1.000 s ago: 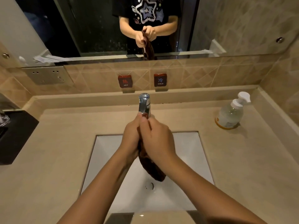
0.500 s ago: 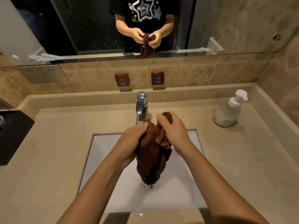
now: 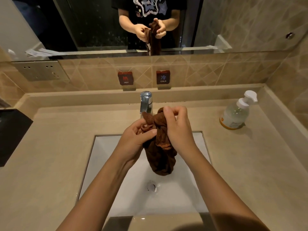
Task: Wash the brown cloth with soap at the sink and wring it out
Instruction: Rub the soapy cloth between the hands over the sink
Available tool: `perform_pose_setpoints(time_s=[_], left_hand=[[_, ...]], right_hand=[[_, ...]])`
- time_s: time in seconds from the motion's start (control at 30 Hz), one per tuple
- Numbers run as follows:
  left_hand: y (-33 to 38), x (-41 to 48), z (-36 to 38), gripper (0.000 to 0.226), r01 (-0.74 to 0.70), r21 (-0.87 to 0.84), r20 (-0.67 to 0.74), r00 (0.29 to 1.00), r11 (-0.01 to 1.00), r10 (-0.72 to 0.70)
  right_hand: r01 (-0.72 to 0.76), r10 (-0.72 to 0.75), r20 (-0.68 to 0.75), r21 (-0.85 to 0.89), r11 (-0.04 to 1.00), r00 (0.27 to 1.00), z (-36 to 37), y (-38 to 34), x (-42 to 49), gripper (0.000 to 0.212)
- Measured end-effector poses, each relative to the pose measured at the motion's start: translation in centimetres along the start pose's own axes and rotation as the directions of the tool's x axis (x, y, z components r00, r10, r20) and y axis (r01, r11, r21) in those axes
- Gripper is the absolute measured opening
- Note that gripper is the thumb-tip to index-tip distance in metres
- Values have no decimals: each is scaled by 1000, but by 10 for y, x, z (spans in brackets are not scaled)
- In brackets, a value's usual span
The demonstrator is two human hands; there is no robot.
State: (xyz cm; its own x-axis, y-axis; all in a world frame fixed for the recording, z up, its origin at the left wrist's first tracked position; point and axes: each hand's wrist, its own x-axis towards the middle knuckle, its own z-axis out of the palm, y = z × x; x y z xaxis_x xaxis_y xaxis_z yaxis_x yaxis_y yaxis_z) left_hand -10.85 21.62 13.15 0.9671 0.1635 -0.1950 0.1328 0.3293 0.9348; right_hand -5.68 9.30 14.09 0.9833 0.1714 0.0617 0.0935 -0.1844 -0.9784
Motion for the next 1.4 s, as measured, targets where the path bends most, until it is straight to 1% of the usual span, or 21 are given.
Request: perform_pose_setpoints(time_s=[0.1, 0.2, 0.27, 0.33, 0.4, 0.47, 0.5, 0.53, 0.6, 0.63, 0.7, 0.77, 0.83, 0.9, 1.0, 1.07, 1.17, 1.2, 1.3, 1.33, 1.4], left_hand=[[1, -1, 1, 30, -8, 4, -18, 1000, 1000, 8], [2, -5, 6, 26, 10, -93, 0, 1000, 996, -10], [1, -6, 8, 23, 36, -283, 21, 999, 958, -31], [-1, -6, 9, 28, 103, -473, 59, 995, 875, -85], [-3, -5, 11, 34, 154, -511, 72, 988, 846, -136], [-3, -3, 12, 36, 157, -521, 25, 985, 839, -168], [-2, -1, 12, 36, 148, -524, -11, 984, 839, -180], [-1, 0, 13, 35, 134, -508, -50, 982, 851, -185], [-2, 3, 15, 33, 92, -401, -120, 981, 912, -152], [-3, 3, 18, 29, 67, -312, -149, 982, 948, -119], [-4, 2, 27, 19, 46, -162, -189, 979, 986, -76], [-3, 0, 36, 23, 64, -63, -204, 976, 996, -75], [1, 0, 39, 32, 83, -13, -241, 967, 996, -84], [2, 5, 33, 38, 107, -46, -272, 955, 993, -116], [5, 5, 32, 30, 130, -190, -223, 960, 973, -172], [1, 4, 34, 29, 113, -143, -211, 967, 983, -142], [2, 4, 39, 38, 57, -28, -209, 976, 998, -62], [5, 5, 40, 40, 71, -17, -226, 971, 997, -72], [9, 10, 40, 29, 167, -163, -198, 960, 972, -198], [9, 10, 41, 30, 176, -158, -197, 959, 972, -205], [2, 12, 42, 36, 138, -75, -227, 962, 988, -152]], right_hand=[[7, -13, -114, -51, 999, 993, 0, 3, -3, 29], [87, -90, -24, -95, 992, 996, 8, -1, -16, 26], [118, -120, -6, -115, 986, 993, 12, -3, -18, 24], [86, -91, -34, -127, 988, 995, 11, -2, -11, 24], [28, -30, -18, -116, 993, 999, 9, 3, -7, 26], [-37, 35, -19, -82, 996, 999, 7, 6, -6, 29], [-61, 57, -50, -65, 996, 997, 6, 6, -7, 30], [-68, 63, -92, -57, 996, 994, 4, 4, -10, 30], [-21, 14, -136, -51, 998, 991, 5, -2, -17, 31], [22, -29, -122, -60, 998, 992, 9, -6, -22, 31], [109, -121, -69, -154, 982, 990, 19, -12, -27, 30], [115, -136, -70, -238, 964, 988, 23, -13, -21, 27], [74, -97, -80, -251, 965, 992, 24, -14, -13, 25], [95, -109, -26, -319, 943, 994, 29, -15, -18, 24], [161, -152, 53, -406, 900, 987, 36, -17, -26, 27], [92, -77, 56, -353, 931, 995, 29, -17, -9, 27], [-3, 2, -2, -253, 968, 1000, 16, -19, 7, 30], [4, -1, 12, -261, 965, 1000, 16, -20, 2, 30], [60, -20, 114, -354, 933, 993, 23, -24, -20, 29], [54, -15, 110, -356, 933, 994, 23, -22, -19, 29], [12, -4, 26, -301, 954, 1000, 19, -20, -5, 33]])
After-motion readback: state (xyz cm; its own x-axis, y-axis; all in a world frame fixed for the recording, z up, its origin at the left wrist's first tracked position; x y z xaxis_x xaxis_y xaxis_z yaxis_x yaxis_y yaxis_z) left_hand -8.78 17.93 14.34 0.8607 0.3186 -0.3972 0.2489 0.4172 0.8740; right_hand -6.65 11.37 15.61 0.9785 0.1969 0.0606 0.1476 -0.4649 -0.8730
